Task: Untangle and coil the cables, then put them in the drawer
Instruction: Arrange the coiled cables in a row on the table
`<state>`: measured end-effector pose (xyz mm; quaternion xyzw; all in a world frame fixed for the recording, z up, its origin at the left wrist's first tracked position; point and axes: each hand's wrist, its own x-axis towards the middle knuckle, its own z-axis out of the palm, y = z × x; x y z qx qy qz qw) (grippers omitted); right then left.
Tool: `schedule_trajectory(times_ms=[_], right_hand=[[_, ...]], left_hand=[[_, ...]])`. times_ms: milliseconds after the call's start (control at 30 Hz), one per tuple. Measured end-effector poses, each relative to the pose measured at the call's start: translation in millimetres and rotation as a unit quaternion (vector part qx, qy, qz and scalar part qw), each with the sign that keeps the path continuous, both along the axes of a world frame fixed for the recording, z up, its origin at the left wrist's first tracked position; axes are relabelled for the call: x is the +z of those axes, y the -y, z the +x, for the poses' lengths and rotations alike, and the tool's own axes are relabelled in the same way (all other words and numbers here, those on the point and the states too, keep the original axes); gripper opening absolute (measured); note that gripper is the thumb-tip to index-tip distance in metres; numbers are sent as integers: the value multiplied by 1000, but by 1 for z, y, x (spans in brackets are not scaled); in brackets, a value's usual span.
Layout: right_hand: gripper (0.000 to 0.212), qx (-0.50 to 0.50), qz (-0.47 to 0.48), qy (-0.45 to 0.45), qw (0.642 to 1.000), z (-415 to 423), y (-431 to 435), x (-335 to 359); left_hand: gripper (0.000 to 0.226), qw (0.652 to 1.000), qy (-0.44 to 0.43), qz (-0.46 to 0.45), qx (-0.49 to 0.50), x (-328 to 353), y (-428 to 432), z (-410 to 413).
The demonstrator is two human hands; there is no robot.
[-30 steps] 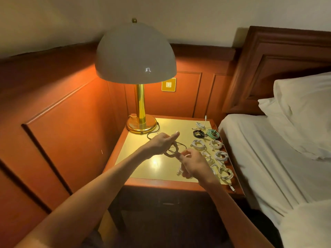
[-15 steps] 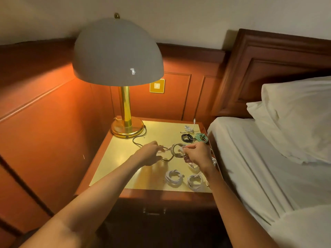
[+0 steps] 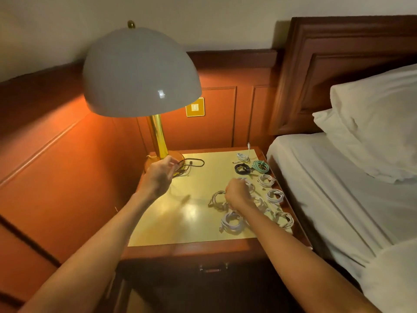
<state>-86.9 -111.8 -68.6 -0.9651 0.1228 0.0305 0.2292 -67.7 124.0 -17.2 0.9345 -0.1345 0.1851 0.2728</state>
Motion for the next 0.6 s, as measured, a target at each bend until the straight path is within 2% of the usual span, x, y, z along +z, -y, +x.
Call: schedule_trajectory(times_ms=[100, 200, 267, 333, 400, 467, 533, 600], right_hand=[[21, 37, -54, -9, 998, -7, -8, 10], [22, 53, -63, -5, 997, -13, -9, 20], [26, 42, -26, 14, 999, -14, -7, 33], [43, 45, 72, 87, 993, -14, -4, 52], [60, 85, 195, 184, 960, -22, -7, 81], [64, 141, 261, 259, 919, -29, -17, 116], [52, 190, 265, 305, 895, -35, -32, 152], [32, 214, 267, 339, 876, -40, -46, 184]], left_hand=[[16, 1000, 18, -19, -13, 16, -5, -2], [18, 998, 57, -15, -28, 33, -8, -8], [19, 995, 80, -16, -48, 47, -9, -14], [19, 993, 97, -25, -61, 66, -9, -21], [19, 992, 99, -51, -63, 90, -8, -32], [16, 989, 93, -89, -74, 117, -5, -45], [14, 983, 102, -116, -95, 147, -4, -62], [15, 976, 128, -139, -109, 177, -6, -80]])
